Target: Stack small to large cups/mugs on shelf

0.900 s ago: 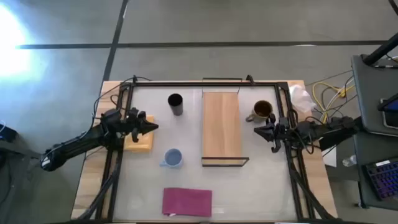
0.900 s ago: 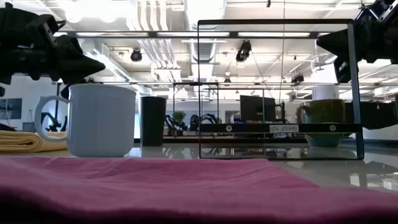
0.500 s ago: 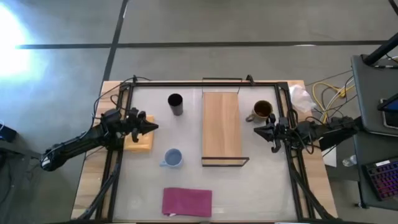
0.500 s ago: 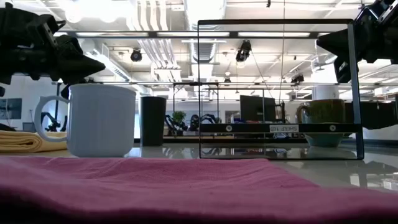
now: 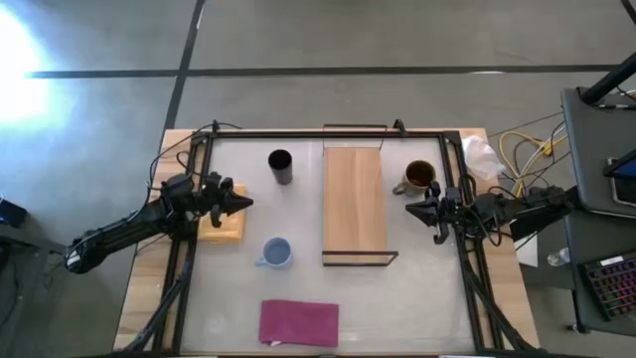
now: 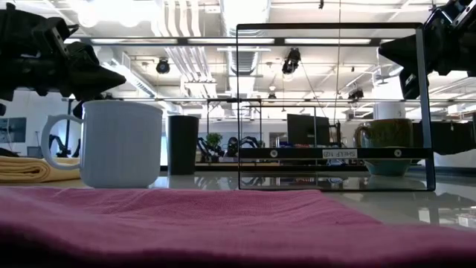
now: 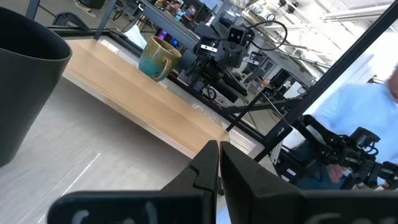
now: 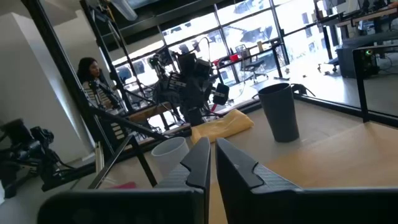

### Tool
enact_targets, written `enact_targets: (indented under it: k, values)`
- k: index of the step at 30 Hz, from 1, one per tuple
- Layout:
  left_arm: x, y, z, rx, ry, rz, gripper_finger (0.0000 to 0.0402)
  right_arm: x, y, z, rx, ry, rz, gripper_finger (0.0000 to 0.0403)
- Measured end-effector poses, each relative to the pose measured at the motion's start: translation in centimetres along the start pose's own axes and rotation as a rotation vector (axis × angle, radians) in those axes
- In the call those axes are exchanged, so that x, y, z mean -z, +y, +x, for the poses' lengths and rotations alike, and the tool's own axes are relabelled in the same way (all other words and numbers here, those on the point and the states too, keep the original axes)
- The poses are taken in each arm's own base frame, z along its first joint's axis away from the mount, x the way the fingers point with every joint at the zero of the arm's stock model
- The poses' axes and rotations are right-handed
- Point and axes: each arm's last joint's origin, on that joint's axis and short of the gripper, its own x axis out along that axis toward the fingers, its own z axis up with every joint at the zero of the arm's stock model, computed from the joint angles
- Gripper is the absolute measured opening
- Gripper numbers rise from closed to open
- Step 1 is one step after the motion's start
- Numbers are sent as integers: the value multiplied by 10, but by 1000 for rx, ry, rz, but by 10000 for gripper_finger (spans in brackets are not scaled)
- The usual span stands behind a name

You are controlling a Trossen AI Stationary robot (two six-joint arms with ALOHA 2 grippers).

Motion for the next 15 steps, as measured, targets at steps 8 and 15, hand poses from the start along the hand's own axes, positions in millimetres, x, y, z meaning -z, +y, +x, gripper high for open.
enact_targets:
  k: [8,15]
  values:
    - [0,0,0,0,0,0,2,-4,1,0,-15,-46,60,18]
    - [0,0,0,0,0,0,2,-42,16,-6,-251,-197,340,18]
